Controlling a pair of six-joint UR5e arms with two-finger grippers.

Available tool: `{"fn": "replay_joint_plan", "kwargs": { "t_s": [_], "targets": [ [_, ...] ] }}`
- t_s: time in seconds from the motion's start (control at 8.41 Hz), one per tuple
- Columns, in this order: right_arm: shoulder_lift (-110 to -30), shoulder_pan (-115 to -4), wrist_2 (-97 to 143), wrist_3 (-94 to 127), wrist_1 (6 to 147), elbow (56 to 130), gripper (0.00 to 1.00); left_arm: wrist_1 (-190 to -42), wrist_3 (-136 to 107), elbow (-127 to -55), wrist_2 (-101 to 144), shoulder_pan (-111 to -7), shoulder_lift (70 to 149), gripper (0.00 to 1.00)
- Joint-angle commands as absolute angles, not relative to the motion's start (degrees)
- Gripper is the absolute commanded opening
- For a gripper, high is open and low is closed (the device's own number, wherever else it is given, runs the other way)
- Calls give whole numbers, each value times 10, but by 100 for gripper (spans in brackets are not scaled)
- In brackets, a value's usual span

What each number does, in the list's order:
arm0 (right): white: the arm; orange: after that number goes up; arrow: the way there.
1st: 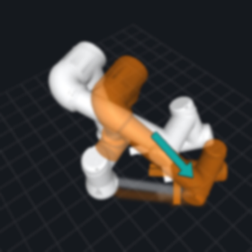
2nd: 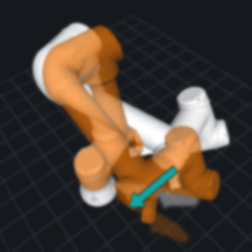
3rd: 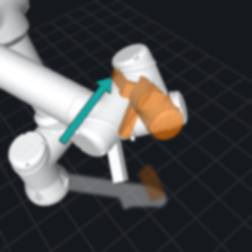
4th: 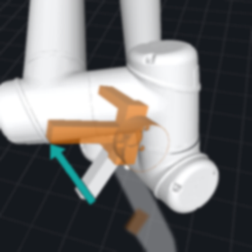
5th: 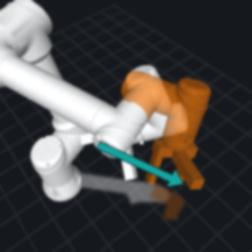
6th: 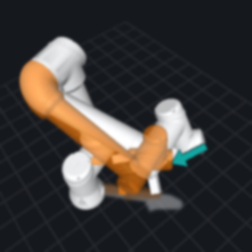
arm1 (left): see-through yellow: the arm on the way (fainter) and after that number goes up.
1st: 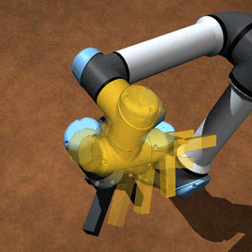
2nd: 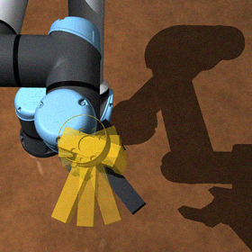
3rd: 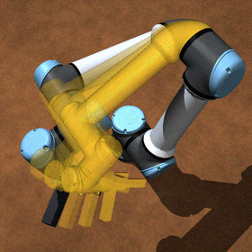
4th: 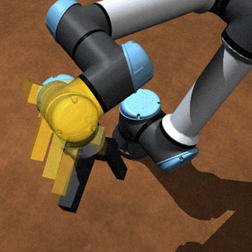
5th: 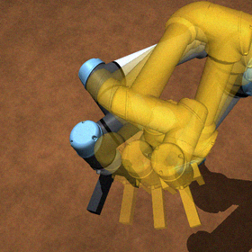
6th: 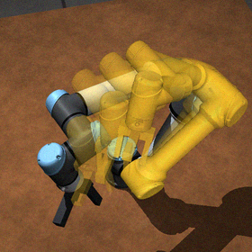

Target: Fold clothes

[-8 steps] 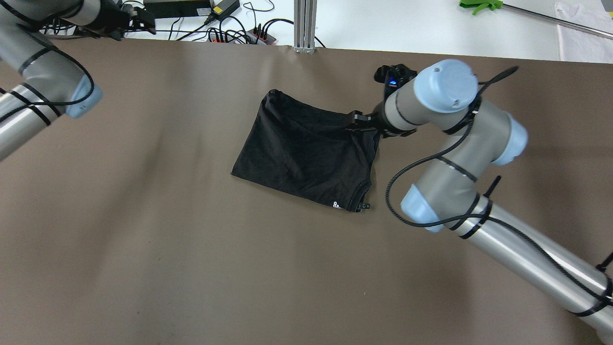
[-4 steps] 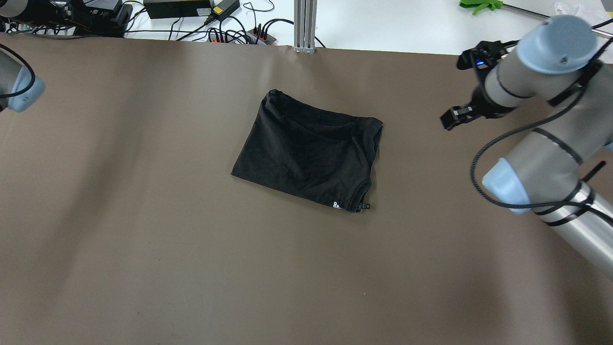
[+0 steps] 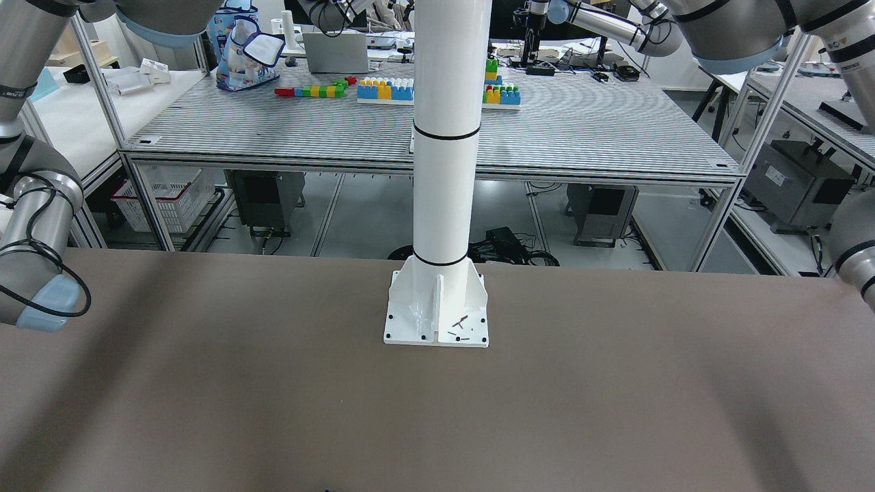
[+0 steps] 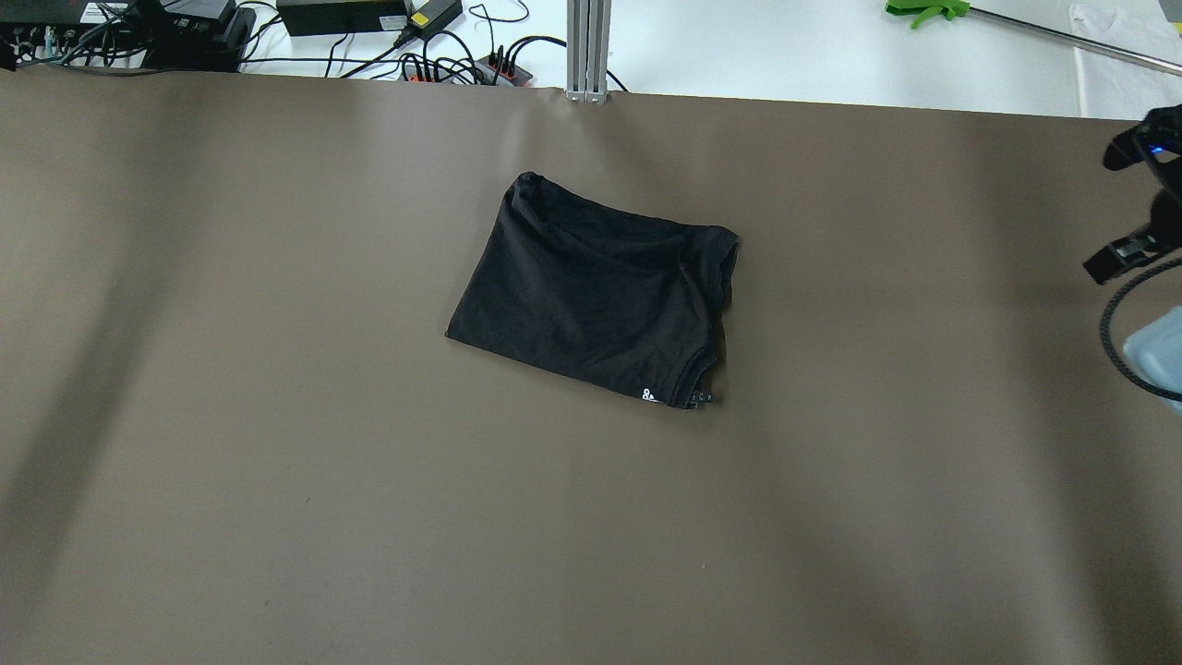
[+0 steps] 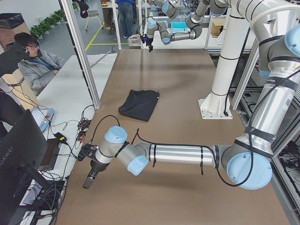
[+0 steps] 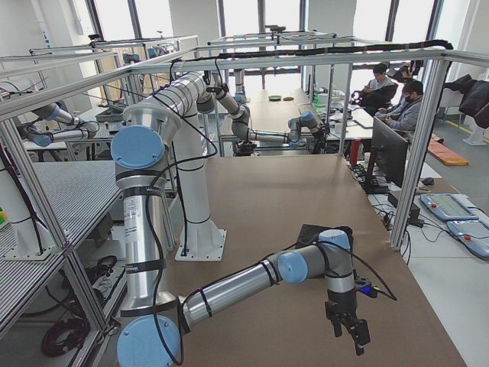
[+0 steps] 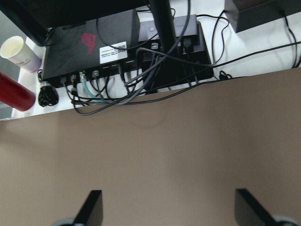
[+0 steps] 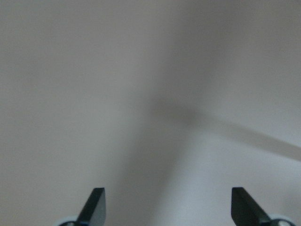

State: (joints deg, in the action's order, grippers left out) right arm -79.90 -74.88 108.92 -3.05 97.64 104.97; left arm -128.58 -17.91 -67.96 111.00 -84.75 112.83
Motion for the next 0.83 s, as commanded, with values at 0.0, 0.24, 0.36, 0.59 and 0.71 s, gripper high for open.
{"fn": "replay_joint_plan", "kwargs": {
  "t_s": [0.0,0.24,0.36,0.59,0.71],
  "targets": [
    [-857,-808,1080,-116,975,1049,94,-1290,-98,-702,1083,-882,1066,100],
    [-867,-829,1081,-117,975,1049,94,-1290,-98,-747,1074,-882,1018,100],
    [-874,-830,1080,-114,976,1041,94,-1290,-98,-764,1073,-882,1003,100],
    [-875,-863,1081,-113,976,1022,94,-1290,-98,-767,1070,-883,999,100],
    [-879,-875,1081,-114,975,1022,94,-1289,-98,-767,1049,-880,1003,100]
  ]
}}
